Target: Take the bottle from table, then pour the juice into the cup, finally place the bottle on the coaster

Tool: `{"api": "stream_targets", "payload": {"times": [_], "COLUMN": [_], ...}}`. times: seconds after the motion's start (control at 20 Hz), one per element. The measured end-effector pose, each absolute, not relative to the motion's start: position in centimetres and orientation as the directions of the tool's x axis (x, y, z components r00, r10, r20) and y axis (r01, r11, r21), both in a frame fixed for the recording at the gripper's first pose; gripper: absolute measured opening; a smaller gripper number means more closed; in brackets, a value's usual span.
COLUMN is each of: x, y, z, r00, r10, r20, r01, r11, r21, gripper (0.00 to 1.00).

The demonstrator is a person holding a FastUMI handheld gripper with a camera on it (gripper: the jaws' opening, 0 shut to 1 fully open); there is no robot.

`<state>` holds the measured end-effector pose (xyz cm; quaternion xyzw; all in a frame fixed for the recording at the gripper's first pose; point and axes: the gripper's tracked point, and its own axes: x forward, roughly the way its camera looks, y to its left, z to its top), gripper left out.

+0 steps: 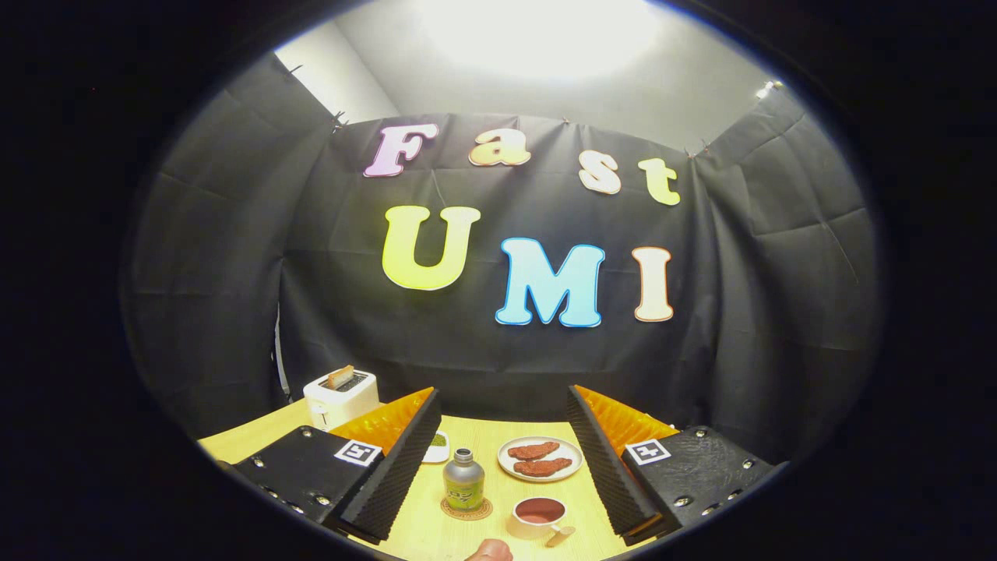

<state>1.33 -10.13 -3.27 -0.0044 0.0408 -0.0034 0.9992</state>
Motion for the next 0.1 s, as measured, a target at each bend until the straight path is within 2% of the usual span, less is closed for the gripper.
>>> {"api": "stream_targets", "payload": {"times": [0.1], "x": [1.15], "y": [-11.33], "z": [-3.76], "r00": [0.997], "r10": [-0.019], "r20": [-0.078], "r01": [0.018], "r11": [1.0], "r21": [-0.005], "gripper": [0.98]}}
